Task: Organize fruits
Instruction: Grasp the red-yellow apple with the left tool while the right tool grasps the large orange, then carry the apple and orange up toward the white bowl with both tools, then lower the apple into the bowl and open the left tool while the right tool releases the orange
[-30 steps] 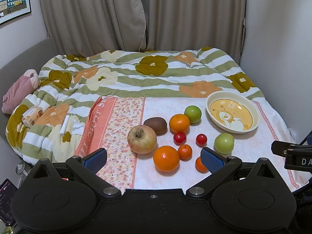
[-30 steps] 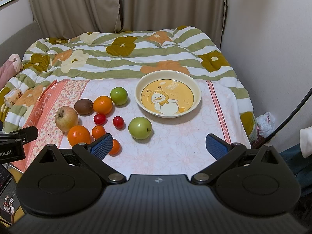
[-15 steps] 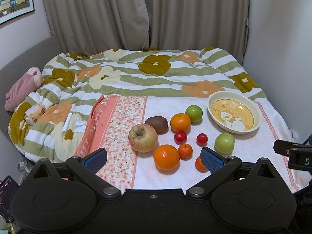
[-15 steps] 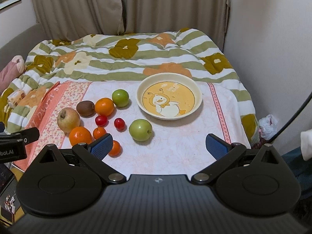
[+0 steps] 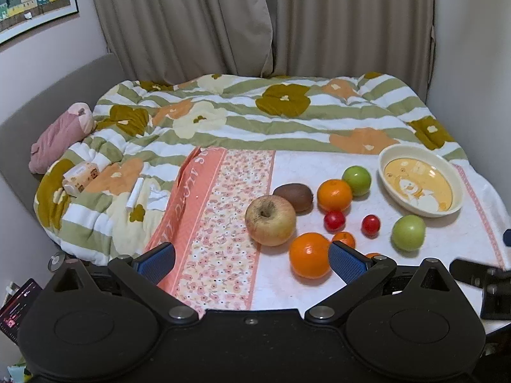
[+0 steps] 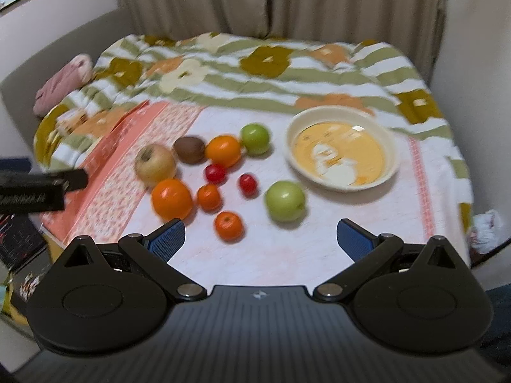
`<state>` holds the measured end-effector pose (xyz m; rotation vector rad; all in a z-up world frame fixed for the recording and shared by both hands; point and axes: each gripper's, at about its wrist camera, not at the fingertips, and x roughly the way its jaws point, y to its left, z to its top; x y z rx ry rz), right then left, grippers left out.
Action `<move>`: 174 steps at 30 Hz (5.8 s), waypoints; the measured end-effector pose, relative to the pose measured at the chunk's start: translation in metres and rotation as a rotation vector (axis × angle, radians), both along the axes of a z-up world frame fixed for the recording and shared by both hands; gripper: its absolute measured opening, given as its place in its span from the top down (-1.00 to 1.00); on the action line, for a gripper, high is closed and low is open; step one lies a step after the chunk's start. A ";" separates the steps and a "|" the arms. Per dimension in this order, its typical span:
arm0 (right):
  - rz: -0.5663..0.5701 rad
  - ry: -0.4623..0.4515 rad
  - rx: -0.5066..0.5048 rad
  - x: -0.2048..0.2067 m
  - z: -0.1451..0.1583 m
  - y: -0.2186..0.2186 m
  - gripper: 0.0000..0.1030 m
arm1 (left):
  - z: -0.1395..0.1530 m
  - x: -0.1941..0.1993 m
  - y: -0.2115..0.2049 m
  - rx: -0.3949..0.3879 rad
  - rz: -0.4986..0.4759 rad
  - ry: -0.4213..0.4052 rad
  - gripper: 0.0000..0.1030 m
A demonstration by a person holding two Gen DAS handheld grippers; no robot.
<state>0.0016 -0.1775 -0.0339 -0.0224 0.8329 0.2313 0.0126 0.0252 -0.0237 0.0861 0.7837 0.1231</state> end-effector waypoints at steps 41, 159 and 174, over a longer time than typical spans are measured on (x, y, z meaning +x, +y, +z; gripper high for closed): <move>-0.083 0.053 0.049 0.069 -0.122 0.154 -0.98 | -0.125 0.152 0.044 -0.003 -0.635 0.199 -0.56; 0.163 -0.053 -0.003 0.262 -0.106 -0.162 -0.45 | -0.103 0.234 -0.202 0.016 -0.405 0.128 -0.97; 0.210 -0.201 -0.146 0.238 -0.110 -0.138 -1.00 | -0.097 0.221 -0.173 -0.042 -0.342 0.126 -0.97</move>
